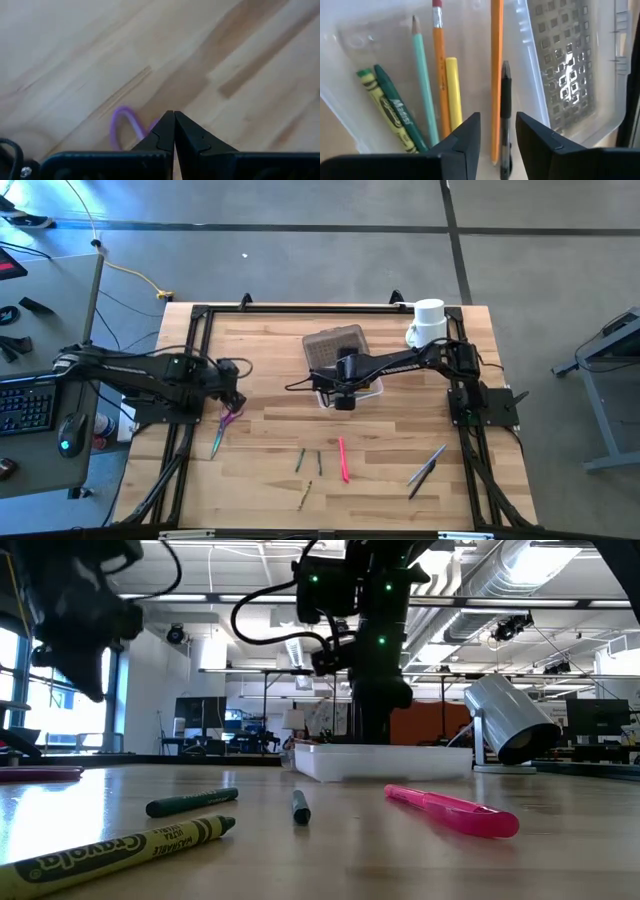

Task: Pick & place school supplies into a supply box
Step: Put the scissor into the gray supply box

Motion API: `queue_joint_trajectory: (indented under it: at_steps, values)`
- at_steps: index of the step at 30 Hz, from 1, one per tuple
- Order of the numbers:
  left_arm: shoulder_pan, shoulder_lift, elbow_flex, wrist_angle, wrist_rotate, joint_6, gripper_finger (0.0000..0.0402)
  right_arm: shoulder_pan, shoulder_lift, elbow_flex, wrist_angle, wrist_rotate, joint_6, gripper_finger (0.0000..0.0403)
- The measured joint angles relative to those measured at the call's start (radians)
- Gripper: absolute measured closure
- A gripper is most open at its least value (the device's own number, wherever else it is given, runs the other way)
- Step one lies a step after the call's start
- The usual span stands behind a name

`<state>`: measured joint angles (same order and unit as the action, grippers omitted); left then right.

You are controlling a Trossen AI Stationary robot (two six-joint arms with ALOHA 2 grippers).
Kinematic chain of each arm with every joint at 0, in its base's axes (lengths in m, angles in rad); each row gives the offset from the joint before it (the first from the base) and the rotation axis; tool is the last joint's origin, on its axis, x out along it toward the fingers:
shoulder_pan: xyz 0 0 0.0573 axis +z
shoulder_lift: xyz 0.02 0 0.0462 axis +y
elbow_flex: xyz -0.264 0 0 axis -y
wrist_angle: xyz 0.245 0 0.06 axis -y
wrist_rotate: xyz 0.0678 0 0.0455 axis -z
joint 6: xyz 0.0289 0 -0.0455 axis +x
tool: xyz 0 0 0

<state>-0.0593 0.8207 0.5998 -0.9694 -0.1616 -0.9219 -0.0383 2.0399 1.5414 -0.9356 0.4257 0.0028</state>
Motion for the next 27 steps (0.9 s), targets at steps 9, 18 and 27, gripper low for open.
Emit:
queue_joint_trajectory:
  at_steps: [9, 18, 27]
  values:
    - [0.0, 0.0, -0.159, 0.024, 0.079, 0.052, 0.0356, 0.0, 0.0, 0.0, 0.055, -0.056, 0.018, 0.0295]
    - [0.0, 0.0, -0.169, 0.036, 0.006, 0.097, 0.0355, 0.0, 0.0, 0.0, 0.076, -0.066, 0.016, 0.0295]
    - [0.0, 0.0, -0.169, 0.047, -0.032, 0.106, 0.0302, 0.0, 0.0, 0.0, 0.088, -0.066, 0.015, 0.0295]
